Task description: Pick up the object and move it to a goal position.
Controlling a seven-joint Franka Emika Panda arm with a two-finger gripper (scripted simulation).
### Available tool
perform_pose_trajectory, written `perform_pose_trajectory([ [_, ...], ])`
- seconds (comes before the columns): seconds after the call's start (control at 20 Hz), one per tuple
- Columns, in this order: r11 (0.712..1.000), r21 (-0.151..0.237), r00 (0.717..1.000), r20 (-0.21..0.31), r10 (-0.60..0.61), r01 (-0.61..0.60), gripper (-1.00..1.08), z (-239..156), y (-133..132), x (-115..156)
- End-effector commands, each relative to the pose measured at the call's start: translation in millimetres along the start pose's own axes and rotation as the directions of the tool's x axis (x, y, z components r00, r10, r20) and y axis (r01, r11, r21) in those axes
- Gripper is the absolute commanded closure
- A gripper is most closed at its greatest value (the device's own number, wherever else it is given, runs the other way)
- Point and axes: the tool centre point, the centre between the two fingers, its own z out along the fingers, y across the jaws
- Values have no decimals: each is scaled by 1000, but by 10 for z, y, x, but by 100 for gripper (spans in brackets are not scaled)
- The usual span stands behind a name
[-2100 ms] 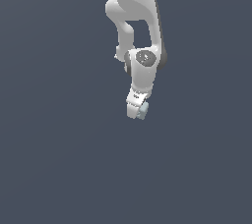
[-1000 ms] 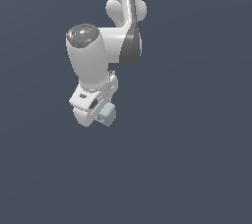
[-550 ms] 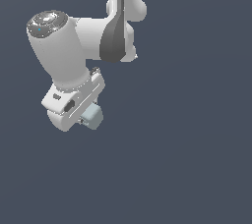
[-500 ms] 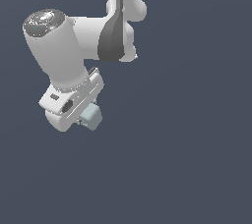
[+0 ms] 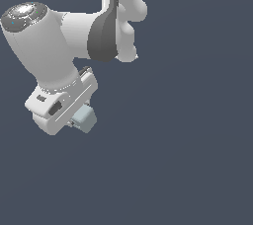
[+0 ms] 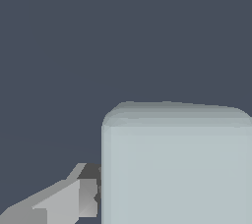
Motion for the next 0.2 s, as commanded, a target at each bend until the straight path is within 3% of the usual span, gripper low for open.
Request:
perform_pose_trajectory([
  [0.0,1000,0,1000,0,0,0,108,-13,18,-3],
  [0.15,1000,0,1000,0,0,0,108,-10,16,1],
])
